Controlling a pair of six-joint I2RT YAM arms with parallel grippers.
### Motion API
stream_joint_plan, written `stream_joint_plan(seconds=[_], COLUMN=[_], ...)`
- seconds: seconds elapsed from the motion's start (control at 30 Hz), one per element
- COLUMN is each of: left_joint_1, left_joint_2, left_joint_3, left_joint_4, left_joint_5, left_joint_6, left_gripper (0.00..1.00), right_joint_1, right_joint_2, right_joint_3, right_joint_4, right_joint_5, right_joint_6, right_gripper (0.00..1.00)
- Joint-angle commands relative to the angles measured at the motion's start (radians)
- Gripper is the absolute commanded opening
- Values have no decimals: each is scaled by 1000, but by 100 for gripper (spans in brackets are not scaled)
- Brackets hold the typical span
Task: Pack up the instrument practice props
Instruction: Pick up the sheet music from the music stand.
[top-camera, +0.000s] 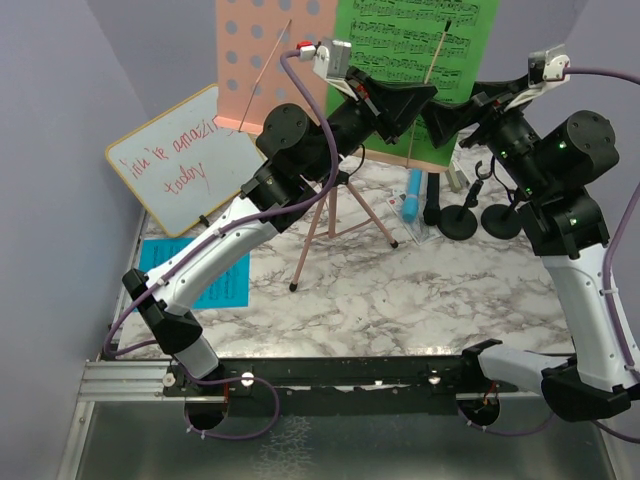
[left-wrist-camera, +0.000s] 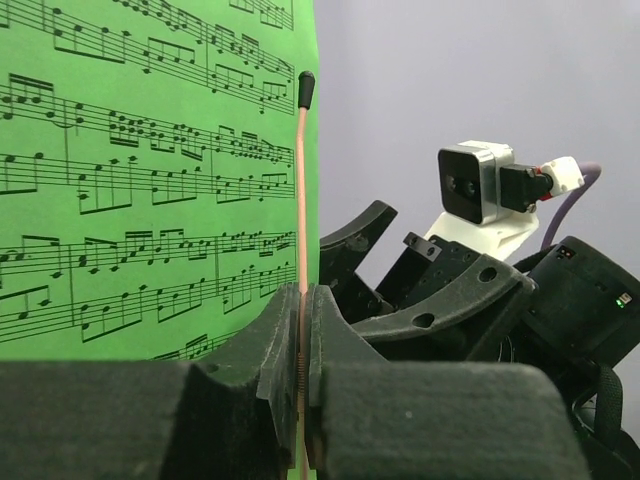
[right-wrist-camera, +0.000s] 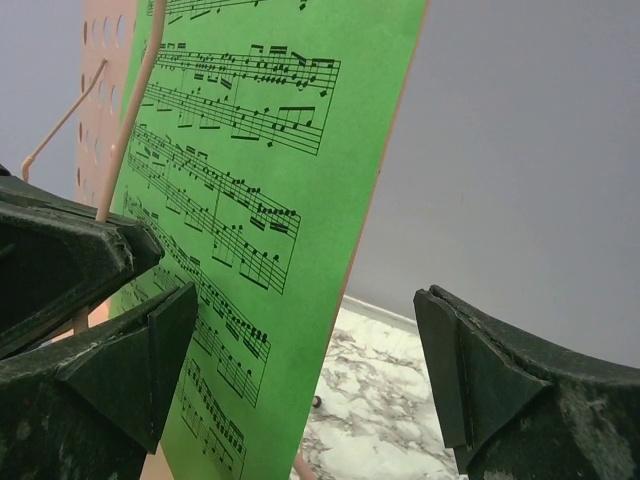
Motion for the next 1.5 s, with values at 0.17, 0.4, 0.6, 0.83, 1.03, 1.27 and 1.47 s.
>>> stream_joint_plan(seconds=[0.17,0.4,0.6,0.83,1.03,1.27,1.47], left_joint_1=[3,2,3,2,2,3,2], left_joint_2=[-43,-62,-82,-90,-94,-91,-86], left_joint_3=[-36,-59,-88,-102,-112,-122,-130], left_joint_4=[58,60,64,64,64,64,64], left_joint_5=[-9,-27,-52,-71,-106,-139,-170], left_joint_6=[42,53,68,80,89,104,119], left_gripper=[1,1,0,0,0,0,0], right_joint_1=[-3,-3,-4,-3,-4,-4,-3], right_joint_2=[12,-22,-56,-97,-133,-181,-225], right_joint_3=[14,-11,-39,-54,-59,-70,-77], right_joint_4=[18,-12,-28,-51,-56,-67,-86], right_joint_5=[41,209,279,232,275,302,340], right_joint_6=[3,-62,-104,-113,-122,-119,-111], right_gripper=[95,87,81,63,47,35,25])
